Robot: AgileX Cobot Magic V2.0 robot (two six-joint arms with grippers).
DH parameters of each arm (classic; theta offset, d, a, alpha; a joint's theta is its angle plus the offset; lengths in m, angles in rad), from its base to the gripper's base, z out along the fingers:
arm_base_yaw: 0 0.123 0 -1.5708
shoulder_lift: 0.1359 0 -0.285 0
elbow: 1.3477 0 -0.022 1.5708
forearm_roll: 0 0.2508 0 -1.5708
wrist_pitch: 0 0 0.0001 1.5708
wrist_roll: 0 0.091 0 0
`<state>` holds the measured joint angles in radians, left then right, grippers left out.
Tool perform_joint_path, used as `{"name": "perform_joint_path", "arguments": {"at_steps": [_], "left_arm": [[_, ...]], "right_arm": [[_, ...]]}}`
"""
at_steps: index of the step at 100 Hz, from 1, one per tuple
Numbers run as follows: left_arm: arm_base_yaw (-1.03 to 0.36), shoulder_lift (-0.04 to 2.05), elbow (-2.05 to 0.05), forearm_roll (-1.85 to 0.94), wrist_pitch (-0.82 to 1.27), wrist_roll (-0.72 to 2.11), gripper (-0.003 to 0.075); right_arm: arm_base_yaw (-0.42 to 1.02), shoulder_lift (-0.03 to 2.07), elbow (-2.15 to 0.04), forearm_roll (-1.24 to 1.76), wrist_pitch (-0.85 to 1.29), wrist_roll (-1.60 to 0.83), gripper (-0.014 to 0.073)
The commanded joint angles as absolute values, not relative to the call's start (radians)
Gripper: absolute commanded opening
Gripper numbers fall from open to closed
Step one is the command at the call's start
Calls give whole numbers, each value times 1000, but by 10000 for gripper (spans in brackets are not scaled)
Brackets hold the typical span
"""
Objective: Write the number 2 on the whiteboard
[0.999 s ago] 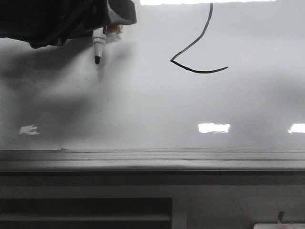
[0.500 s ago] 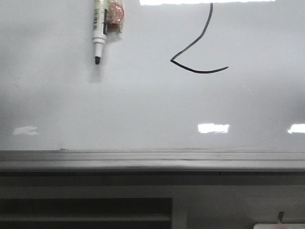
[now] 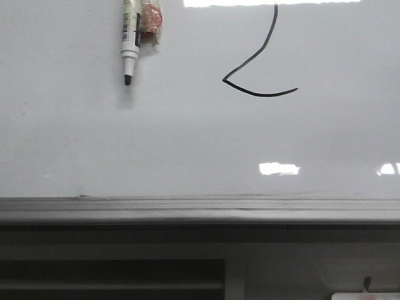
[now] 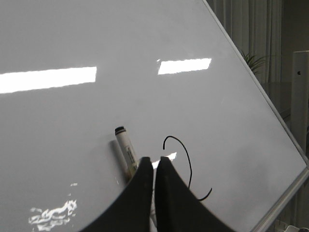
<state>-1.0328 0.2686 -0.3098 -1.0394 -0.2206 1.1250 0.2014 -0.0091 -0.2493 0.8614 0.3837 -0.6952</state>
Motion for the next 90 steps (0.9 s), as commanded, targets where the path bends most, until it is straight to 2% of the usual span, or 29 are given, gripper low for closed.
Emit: {"name": "perform_joint_path", "arguments": {"at_steps": [1,23,90], "left_arm": [[-1034,183,-273,-1082,-246,1118,-20],[-1034,42,-197,-1120,-246,1118,-20],[-1034,42,-197,-1130,-248,1118,-20]], "right_arm": [[198,-16,-243,871,365,-707,-47],[198,-18,-226,873,357,-707,-47],[198,-18,-226,873,408,-707,-47]]}}
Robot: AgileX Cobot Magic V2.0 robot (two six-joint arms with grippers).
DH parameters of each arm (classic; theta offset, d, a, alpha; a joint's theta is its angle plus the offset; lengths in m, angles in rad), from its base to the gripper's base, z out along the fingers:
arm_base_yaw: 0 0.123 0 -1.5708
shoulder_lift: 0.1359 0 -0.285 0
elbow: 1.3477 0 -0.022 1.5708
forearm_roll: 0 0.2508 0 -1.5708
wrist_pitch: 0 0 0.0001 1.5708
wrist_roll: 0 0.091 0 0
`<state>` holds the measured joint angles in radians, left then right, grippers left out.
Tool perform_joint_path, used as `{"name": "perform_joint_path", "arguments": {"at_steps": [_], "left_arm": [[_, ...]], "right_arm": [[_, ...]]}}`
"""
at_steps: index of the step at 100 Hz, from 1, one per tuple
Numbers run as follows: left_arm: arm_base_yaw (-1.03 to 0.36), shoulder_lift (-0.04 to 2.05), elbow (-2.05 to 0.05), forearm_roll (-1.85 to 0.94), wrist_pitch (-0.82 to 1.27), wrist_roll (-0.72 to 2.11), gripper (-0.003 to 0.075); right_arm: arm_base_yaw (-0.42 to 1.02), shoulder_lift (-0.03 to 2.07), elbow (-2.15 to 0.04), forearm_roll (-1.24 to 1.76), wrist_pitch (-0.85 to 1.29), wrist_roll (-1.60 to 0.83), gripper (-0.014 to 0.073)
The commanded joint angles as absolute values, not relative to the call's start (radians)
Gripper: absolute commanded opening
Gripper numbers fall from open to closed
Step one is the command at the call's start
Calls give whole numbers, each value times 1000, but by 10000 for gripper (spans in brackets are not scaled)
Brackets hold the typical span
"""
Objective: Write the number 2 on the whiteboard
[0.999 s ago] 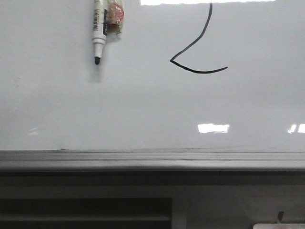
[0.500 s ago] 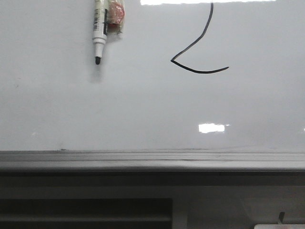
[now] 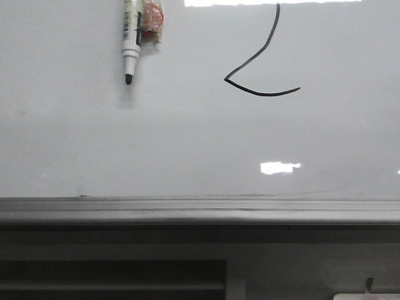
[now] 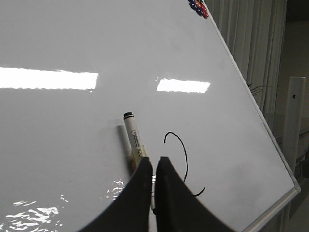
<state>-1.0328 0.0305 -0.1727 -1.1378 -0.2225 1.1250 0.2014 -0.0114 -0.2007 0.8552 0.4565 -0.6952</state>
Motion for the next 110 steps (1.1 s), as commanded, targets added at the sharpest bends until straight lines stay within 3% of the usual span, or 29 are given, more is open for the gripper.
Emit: {"name": "perform_joint_path", "arguments": {"at_steps": [1,21,33,43,60,76,90,110], "left_arm": [[-1034,42,-197,-1130,-248,1118,-20],[-1034,42,-197,-1128,-248,1118,-20],[-1001,44,-181,-933,-257,1066,-20],[-877,75,-151,-787,-283,897,-20],[-542,117,-120,-339,-208,445,-20],[-288,89,-104,-178,-120,223,-20],[-159,21,-70,-100,-90,151,-20],[-106,-31,15,-99,-101,109,-20]], "right_arm": [[198,-18,-226,873,408,-707,-47],[198,-18,-226,873,408,-707,-47],[198,-18,-226,873,408,-707,-47],[198,-18,-226,873,406,-707,-47],[198,-18,-226,873,406,-707,-47],[198,-18,-226,873,406,-707,-47],[198,-18,-226,873,406,-707,-47],[198,-18,-226,873,406,-707,-47]]}}
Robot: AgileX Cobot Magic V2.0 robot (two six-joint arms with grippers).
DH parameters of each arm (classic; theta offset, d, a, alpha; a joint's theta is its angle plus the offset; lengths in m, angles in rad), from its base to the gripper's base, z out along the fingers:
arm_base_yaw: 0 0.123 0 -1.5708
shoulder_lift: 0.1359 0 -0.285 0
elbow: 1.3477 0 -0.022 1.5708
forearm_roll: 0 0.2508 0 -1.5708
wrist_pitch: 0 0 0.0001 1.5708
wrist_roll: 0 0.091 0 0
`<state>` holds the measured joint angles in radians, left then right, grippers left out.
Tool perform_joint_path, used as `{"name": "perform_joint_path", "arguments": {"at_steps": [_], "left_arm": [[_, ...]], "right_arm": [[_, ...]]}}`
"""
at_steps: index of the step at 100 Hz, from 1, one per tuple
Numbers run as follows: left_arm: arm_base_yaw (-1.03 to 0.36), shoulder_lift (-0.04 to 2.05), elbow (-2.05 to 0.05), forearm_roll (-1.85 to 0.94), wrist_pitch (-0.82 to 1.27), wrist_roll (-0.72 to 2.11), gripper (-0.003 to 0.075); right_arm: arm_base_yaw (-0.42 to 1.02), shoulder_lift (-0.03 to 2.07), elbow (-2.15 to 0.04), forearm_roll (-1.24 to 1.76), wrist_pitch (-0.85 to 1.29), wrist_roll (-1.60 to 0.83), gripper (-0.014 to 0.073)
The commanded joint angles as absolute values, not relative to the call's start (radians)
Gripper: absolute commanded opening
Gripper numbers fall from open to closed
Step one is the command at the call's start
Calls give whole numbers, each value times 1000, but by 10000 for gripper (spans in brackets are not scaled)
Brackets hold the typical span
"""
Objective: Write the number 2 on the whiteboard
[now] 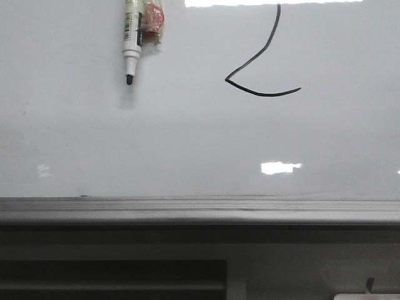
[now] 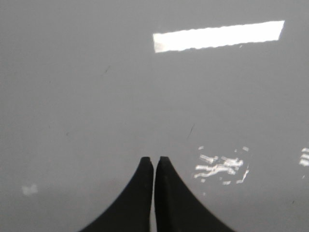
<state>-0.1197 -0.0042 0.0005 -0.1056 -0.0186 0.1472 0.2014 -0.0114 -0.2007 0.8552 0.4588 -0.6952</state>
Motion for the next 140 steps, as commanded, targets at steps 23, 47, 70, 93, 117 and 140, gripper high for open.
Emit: {"name": "perform_joint_path", "arguments": {"at_steps": [23,47,70,93,117,140], "left_arm": [[-120,-31,15,-116,-53,104,-20],[-120,-31,13,-116,-54,104,-20],[-120,-31,13,-116,-54,104,-20],[-120,-31,13,-116,-54,104,-20],[-120,-31,13,-116,-54,104,-20],[-120,-31,13,-116,-54,104,-20]], "right_arm": [[198,-18,-226,873,406,-707,-47],[198,-18,-226,873,406,-707,-47],[198,-18,-226,873,406,-707,-47],[198,-18,-226,873,406,-707,-47],[186,-18,-201,619,244,-568,-47],[54,-18,-107,119,128,-166,-47]]}}
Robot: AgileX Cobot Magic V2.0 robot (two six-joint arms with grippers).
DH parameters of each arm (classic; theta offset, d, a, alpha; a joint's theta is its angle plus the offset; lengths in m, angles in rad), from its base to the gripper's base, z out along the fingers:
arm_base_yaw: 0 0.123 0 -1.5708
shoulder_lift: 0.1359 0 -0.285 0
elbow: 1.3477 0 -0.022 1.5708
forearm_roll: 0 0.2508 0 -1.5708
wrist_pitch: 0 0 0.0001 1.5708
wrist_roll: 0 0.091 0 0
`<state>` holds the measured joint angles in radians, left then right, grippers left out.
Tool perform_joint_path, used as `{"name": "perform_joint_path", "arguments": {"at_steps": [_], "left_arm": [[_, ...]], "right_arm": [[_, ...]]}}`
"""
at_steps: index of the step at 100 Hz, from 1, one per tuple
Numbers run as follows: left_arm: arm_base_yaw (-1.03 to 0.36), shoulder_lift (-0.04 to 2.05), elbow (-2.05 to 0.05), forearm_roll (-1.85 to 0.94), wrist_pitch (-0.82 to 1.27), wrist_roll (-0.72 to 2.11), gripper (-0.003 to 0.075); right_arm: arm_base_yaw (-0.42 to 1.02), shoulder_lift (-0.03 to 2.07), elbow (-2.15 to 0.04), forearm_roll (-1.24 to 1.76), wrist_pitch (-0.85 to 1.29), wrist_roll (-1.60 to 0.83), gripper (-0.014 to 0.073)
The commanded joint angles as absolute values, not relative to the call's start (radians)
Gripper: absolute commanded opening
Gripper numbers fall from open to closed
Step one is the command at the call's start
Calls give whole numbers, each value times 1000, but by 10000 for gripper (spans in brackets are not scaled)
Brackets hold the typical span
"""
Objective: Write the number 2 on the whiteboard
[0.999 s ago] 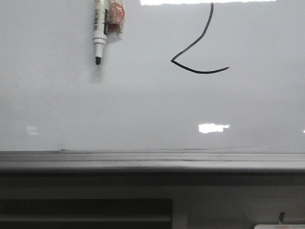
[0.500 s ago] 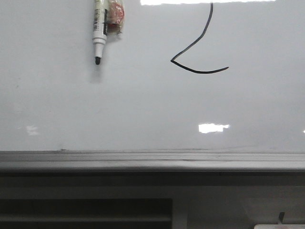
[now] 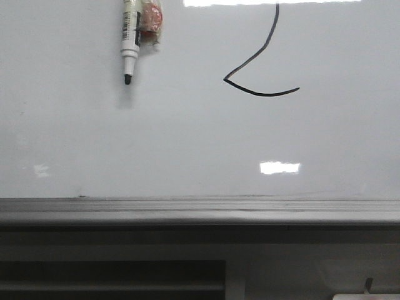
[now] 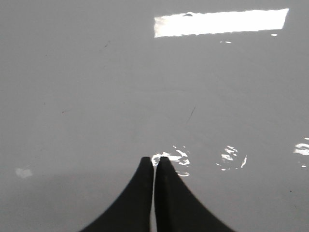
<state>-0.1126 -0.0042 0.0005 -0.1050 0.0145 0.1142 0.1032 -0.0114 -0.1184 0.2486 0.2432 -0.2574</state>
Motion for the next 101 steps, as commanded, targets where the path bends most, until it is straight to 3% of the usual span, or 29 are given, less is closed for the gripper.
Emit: {"name": "perform_joint_path", "arguments": {"at_steps": [1,28,101], "left_arm": [[-120,-31,13,-116,-54,104,-20],[-120,-31,13,-116,-54,104,-20],[-120,-31,13,-119,-53,104,-20]], "right_arm": [[44,-18,-103,116,120,-165,-47],[-46,-26,41,26,-10,-148,-47],[-46,-26,37,-15,32,-148,-47]]}}
